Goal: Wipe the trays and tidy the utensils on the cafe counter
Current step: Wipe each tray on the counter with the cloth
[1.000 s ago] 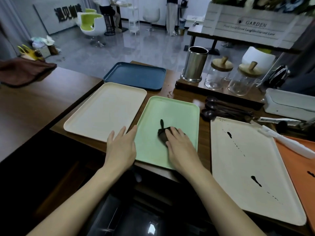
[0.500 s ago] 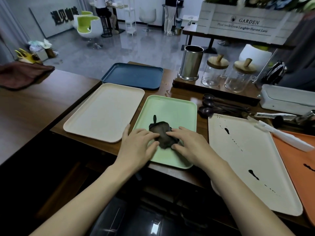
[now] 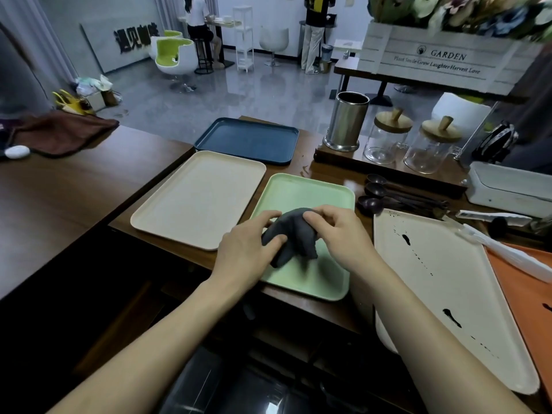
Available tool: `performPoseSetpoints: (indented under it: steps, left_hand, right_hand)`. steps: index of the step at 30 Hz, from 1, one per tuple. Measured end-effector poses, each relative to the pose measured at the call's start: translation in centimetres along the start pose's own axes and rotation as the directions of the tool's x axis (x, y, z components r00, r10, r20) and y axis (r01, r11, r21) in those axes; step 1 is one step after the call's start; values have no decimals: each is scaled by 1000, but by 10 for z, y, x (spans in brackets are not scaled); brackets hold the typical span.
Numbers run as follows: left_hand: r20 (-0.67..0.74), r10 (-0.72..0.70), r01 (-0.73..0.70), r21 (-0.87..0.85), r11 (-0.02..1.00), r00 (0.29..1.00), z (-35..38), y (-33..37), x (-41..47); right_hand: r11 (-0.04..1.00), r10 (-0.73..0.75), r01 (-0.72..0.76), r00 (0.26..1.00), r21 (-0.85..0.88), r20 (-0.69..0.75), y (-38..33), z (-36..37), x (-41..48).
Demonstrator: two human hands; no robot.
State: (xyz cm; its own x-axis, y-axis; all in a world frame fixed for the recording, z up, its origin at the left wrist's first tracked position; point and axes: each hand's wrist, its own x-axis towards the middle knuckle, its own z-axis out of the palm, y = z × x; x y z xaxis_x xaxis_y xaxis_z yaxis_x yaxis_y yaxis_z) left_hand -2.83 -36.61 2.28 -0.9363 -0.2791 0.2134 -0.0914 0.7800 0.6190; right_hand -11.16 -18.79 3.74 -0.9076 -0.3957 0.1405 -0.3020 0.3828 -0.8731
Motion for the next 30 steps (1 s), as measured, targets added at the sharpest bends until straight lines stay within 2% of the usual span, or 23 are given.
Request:
performPoseSetpoints:
  steps: [3,6,8,11,13,16,18,20,23,26,28,30]
  left_hand:
    - [-3,-46,46,-3,999,999,-5,-8,8]
    - [11,-32,32,-10,999,999,-9,-13,20]
    - [-11,46,-46,-1,999,999,-10,-12,29]
    - [-59,188,-188,4,982,980,-8,-13,43]
    - [-3,235,-235,-47,971,972,-5,-26,47]
    - [248,179,-176,-32,984,952,-1,-48,40]
    - [314,110,-122,20,992,943,1,-58,33]
    - [262,118,-125,9,992,958,2,-62,29]
    - [163,167,-186,115,976,973,9,-68,25]
    - [87,205,-220,244,945,975,18,-75,21]
    - [70,203,-215,331,919,977,22,-74,19]
    - [82,125,-146,356,923,989,22,-72,18]
  right_hand:
    - [995,43,-44,999,93,6,6,-5,3]
    - [991,101,-102,995,87,14,14,-8,4]
    - [992,75,-74,997,98,-2,14,-11,7]
    - [993,-50,54,998,103,-41,11,-19,8]
    - [998,-66,65,996,7,65,16,-22,2]
    - [963,87,23,915,-268,394,23,-19,-14]
    - [926,65,93,916,-366,397,21,-11,-18]
    - [886,-65,212,937,-412,344,16,0,-15]
    - [776,-201,406,885,-483,420,16,25,-5]
    - [668,-113,482,819,-567,562,24,46,2]
    - [630,-67,483,814,-608,577,28,50,4]
    - [630,-49,465,823,-622,566,30,52,7]
